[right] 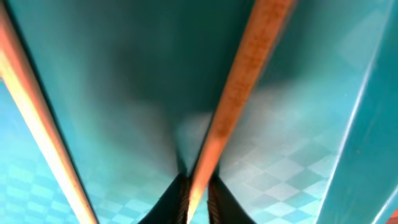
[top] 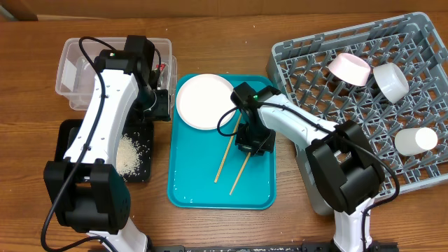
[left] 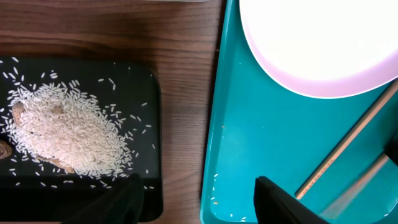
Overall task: Sort waste into correct bins and load items into the dishwasher
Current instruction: 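Reach the right gripper to a wooden chopstick and grasp it, then lift the chopstick with the right gripper and carry it to the rack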
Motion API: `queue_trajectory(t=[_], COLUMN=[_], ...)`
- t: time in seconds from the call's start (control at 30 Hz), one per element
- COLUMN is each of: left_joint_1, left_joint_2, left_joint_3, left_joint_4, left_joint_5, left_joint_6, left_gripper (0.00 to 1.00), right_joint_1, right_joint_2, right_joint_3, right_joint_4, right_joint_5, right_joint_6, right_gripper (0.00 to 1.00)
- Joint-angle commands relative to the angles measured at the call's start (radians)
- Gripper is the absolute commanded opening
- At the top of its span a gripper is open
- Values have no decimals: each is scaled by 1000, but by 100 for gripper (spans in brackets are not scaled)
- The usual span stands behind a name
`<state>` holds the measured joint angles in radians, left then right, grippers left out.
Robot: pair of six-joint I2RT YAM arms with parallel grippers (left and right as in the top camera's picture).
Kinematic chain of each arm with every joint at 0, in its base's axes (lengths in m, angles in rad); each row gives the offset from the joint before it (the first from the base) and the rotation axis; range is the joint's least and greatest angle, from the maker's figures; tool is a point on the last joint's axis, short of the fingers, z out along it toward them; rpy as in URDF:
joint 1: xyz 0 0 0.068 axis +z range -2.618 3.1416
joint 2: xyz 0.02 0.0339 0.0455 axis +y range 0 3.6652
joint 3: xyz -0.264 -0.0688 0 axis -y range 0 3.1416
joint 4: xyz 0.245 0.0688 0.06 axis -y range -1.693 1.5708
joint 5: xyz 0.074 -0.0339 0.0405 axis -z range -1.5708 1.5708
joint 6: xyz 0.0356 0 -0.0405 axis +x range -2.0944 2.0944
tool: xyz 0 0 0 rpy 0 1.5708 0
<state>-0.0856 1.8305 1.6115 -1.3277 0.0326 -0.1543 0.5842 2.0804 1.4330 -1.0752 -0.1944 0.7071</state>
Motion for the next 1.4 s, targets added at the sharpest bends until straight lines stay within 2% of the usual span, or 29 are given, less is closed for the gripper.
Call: queue_trajectory(t=[0.0, 0.2, 0.33, 0.53, 0.8, 1.1, 1.37], left_joint_1=[-8, -8, -8, -8, -8, -8, -8], left_joint_2=[-30, -30, -30, -30, -30, -30, -30], left_joint_3=[-6, -6, -6, -6, -6, -6, -6], left_joint_4=[-3, -4, -5, -7, -3, -2, -3], left_joint_5=[-6, -6, -6, -6, -6, -6, -5], left_joint_6=[-3, -3, -3, -3, -3, -3, -7], left_gripper=[59, 59, 59, 59, 59, 59, 59], right_joint_1=[5, 3, -5, -60, -238, -375, -386], right_joint_2=[31, 31, 22, -47, -122, -126, -124], right_joint_3=[-29, 7, 85, 278, 543, 525, 382], right_joint_4=[20, 16, -34, -178, -384, -486, -443], right_joint_5=[-2, -10, -7, 52, 190, 245, 246], right_joint_6=[0, -16, -100, -285, -612, -734, -742], right_gripper=[4, 4, 4, 4, 4, 4, 4])
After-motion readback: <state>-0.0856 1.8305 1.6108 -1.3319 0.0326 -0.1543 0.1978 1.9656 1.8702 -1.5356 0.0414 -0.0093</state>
